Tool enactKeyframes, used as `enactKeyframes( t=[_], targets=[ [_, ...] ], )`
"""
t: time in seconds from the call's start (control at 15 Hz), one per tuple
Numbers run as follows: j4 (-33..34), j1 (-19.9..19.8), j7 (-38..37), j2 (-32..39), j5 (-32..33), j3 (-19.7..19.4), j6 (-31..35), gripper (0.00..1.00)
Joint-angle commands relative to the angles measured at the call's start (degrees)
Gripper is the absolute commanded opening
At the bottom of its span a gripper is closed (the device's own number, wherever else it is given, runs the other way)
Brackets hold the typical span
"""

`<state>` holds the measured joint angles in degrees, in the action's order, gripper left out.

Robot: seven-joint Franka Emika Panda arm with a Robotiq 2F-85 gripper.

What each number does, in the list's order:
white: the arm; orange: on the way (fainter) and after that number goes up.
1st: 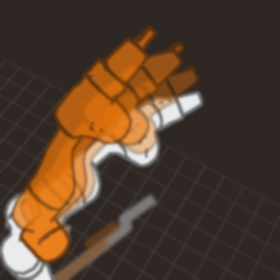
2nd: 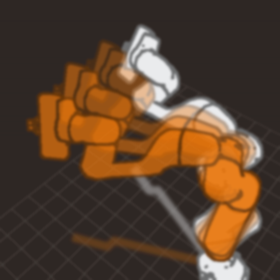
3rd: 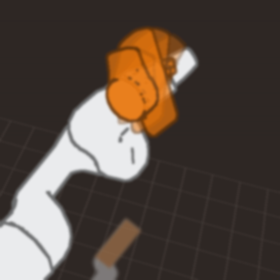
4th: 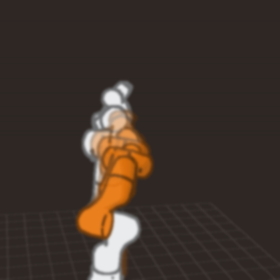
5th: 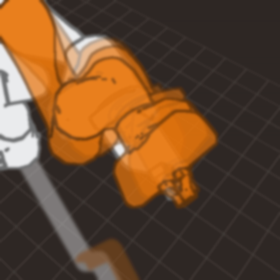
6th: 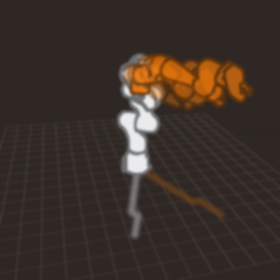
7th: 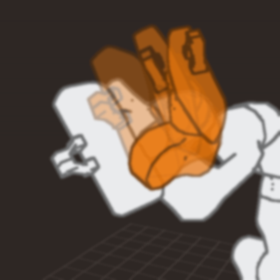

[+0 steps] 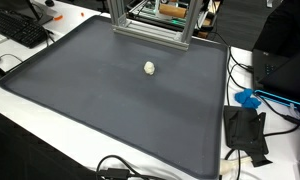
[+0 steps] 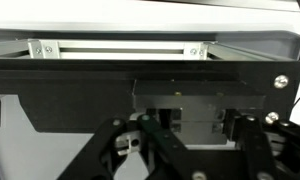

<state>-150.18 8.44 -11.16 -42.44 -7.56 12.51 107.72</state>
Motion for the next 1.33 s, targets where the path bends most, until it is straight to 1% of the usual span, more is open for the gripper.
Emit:
enactKeyframes(
  t=[0.0,0.07,0.13,0.2,0.6,1.0,1.27],
  targets=[
    [-2.0,0.4,-0.7,-0.4,0.3,0.5,-0.4,0.38],
    [-2.0,0.5,-0.7,-0.4,0.2,0.5,-0.4,0.35],
    [-2.0,0.7,-0.7,-0.3,-0.1,0.6,-0.3,0.26],
    [-2.0,0.8,-0.8,-0.3,-0.2,0.8,-0.5,0.22],
    [-1.2,1.2,-0.4,-0.4,-1.1,0.3,0.3,0.22],
    [3.6,0.4,0.0,0.7,1.1,0.6,-1.2,0.22],
    [8.3,-0.3,0.5,4.4,3.4,1.1,2.7,0.22]
  ],
)
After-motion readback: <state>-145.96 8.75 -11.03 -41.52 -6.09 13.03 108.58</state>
